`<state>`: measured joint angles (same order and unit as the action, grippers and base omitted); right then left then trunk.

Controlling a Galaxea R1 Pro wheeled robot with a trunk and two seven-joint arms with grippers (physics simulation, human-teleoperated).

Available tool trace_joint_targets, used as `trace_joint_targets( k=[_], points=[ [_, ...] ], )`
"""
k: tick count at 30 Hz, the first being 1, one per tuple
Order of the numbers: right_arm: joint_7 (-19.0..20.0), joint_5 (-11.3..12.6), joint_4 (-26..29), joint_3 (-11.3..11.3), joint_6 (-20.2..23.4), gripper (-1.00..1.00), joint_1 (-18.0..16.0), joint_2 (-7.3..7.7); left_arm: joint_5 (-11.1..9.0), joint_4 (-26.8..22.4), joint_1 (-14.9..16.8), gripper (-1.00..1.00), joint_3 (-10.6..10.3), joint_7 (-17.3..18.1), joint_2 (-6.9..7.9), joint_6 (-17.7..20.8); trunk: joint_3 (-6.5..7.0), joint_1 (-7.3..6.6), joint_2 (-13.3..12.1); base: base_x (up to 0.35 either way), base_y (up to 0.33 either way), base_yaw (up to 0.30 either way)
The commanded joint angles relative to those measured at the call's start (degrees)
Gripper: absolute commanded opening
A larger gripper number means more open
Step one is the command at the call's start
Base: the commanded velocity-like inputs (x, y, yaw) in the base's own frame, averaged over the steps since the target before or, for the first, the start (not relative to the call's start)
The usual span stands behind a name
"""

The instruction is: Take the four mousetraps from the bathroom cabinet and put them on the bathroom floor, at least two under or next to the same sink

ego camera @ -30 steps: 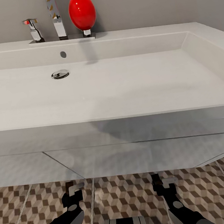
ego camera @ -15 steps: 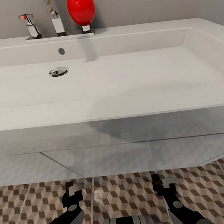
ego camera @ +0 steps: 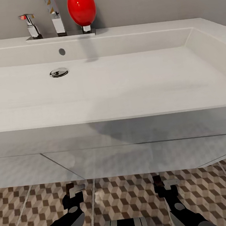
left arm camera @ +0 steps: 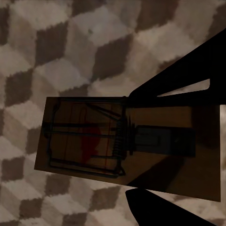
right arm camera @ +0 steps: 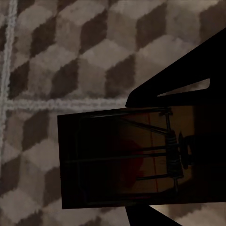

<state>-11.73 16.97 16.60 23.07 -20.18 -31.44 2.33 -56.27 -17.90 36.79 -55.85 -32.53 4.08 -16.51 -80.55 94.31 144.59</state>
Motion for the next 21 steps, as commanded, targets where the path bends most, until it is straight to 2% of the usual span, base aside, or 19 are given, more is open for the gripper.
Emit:
trace_joint_targets(
  k=[1,21],
  points=[
    [-0.1,0.7,0.0,0.5,-0.2,-1.0,0.0,0.04,-0.6,-0.1,0.0,-1.0,-0.5,-0.3,0.05,-0.3,-0.04,-0.01,0.0,0.0,0.0,0.0],
    [-0.1,0.7,0.0,0.5,-0.3,-1.0,0.0,0.04,-0.6,-0.1,0.0,-1.0,-0.5,-0.3,-0.03,-0.3,-0.04,-0.01,0.0,0.0,0.0,0.0]
  ],
)
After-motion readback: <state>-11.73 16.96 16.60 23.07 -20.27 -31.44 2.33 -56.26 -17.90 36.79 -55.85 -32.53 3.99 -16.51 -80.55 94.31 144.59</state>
